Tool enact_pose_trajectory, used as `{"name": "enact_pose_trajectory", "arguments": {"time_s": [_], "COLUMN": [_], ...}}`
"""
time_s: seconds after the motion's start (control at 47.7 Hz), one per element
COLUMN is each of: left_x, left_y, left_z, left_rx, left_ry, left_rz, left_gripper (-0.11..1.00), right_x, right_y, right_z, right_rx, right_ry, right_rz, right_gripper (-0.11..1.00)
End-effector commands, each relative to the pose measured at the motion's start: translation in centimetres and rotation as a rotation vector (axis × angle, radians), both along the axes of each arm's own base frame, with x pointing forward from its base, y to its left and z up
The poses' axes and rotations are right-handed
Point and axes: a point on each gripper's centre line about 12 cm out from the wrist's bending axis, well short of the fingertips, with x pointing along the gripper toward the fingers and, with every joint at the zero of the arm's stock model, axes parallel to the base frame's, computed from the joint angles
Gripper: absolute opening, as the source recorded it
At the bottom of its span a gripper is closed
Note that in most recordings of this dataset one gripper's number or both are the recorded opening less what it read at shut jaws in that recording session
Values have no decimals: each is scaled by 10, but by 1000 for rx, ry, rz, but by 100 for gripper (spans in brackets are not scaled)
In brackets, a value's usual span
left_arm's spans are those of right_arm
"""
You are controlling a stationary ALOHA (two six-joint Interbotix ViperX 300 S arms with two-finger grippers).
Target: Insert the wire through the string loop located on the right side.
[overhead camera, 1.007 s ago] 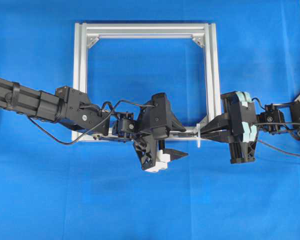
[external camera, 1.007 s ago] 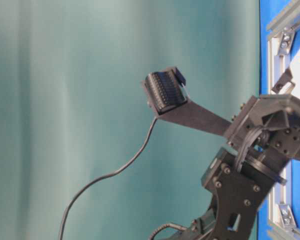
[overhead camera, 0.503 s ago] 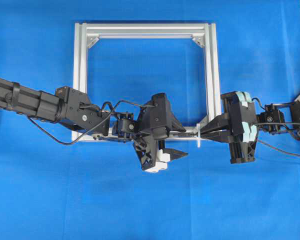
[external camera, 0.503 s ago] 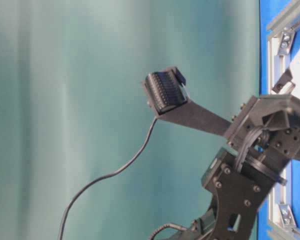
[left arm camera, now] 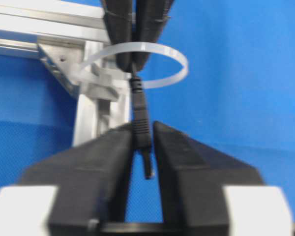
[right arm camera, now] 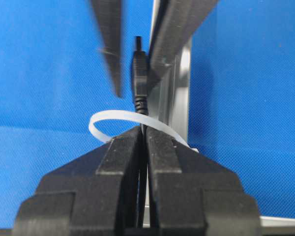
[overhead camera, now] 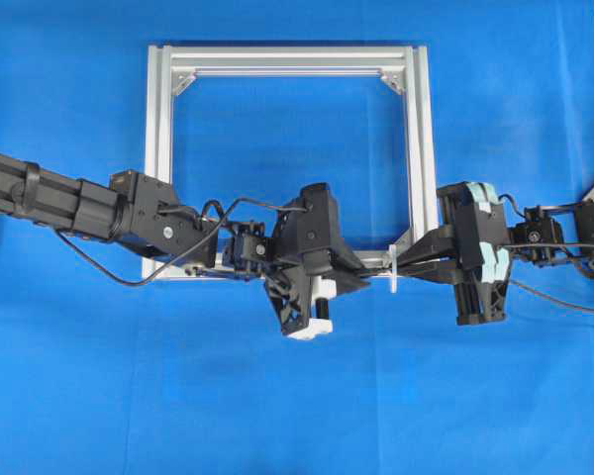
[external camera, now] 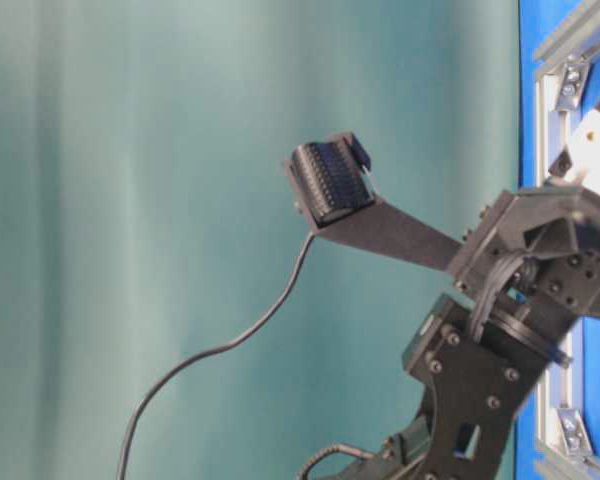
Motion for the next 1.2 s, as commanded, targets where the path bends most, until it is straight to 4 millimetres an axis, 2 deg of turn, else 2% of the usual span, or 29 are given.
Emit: {"name": "enact_pose_trajectory", "arguments": {"time_s": [0.0,1.07,1.112,1.174], "left_x": [8,11,11,11], "left_y": [-1,0,-1,-1], "left_z": [25,28,28,28], "left_rx": [9,29,31,30], "left_ry": [-75,-90,-89,-89], "left_rz": [-9,-16,-17,-17], "left_gripper": [6,7,7,7], "right_x": [5,4,4,5], "right_y": [0,0,0,1], "right_z": [6,3,3,3], "right_rx": [4,-3,-1,-2], "right_ry": [-23,24,27,30], "right_rz": [-5,5,3,5], "right_gripper": [-4,-3,-2,5]}}
